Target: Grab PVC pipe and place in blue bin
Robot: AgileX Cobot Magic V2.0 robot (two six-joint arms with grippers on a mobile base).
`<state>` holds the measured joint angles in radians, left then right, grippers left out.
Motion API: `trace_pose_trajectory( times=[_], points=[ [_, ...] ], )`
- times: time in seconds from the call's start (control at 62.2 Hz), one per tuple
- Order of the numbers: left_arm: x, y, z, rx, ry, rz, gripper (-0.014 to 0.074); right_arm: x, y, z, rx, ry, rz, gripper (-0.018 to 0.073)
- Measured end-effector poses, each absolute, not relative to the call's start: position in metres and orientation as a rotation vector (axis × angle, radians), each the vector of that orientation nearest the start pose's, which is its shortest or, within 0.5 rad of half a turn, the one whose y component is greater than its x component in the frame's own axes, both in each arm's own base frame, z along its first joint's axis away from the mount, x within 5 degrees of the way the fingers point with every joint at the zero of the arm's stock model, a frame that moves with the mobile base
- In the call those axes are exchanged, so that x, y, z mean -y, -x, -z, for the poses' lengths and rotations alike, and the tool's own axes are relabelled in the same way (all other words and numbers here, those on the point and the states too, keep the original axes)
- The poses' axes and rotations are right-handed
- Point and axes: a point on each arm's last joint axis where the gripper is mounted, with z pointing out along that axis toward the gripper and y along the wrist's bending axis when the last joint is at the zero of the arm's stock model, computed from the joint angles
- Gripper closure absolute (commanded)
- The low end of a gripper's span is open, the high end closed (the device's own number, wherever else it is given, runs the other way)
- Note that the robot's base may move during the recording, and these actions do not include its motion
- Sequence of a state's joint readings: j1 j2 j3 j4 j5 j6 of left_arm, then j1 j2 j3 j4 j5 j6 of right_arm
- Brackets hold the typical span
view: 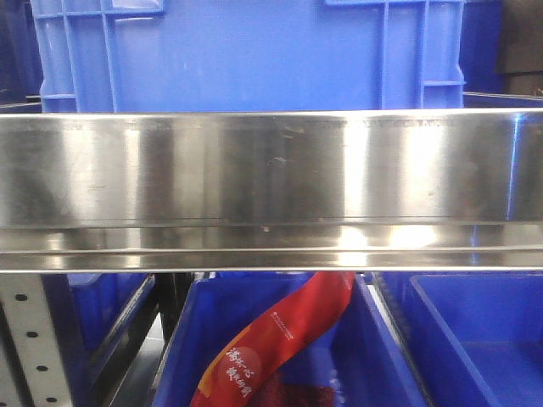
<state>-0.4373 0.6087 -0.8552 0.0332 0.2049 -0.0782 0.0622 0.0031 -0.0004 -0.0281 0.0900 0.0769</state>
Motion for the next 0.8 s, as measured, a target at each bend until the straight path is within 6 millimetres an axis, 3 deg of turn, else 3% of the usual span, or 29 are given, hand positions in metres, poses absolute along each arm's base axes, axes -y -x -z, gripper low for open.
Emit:
trace_pose_trajectory(
  times=[0.804],
  points=[
    [0.0462, -0.1002, -0.4307, -1.427, -0.277, 0.391, 0.0707, -0.0033, -0.0566, -0.2054, -1.572, 0.017, -0.077, 0.0727]
  ],
)
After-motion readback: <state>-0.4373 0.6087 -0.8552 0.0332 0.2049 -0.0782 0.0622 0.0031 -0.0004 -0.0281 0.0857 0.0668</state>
